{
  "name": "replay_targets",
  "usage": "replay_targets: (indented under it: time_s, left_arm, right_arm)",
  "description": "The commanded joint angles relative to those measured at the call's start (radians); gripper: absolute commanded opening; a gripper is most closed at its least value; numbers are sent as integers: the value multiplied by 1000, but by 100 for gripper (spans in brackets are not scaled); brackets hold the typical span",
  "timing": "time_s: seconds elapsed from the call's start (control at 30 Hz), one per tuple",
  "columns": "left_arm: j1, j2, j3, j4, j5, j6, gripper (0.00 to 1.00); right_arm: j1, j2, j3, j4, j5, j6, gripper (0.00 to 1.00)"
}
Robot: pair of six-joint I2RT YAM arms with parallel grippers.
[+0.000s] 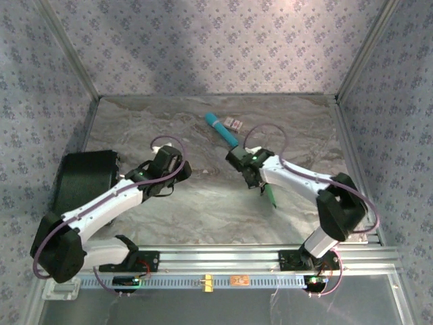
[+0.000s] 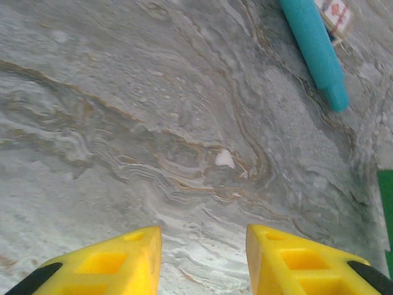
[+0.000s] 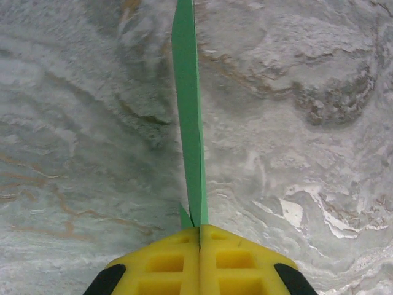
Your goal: Fold a paper plane with a square sheet of paper (pick it up from the middle)
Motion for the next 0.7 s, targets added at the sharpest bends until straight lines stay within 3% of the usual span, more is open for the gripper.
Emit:
replay_targets:
  time_s: [0.0, 0.23, 0.33, 0.5, 0.67]
  left_arm:
    - [12, -51, -22, -37, -75, -41, 41]
    - [16, -85, -48, -37, -78, -53, 43]
    - [16, -78, -50, -24, -64, -48, 42]
    - [18, -18, -32, 11, 19, -8, 42]
    - [19, 90, 16, 53, 152, 36, 41]
  right_arm:
    - [50, 77, 83, -20, -10, 32, 7]
    - [89, 167, 154, 125, -277, -12, 16]
    - [63, 127, 117, 247, -451, -23, 29]
    - [-62, -60, -101, 510, -719, -22, 47]
    - [-261, -234, -330, 651, -854, 31, 41]
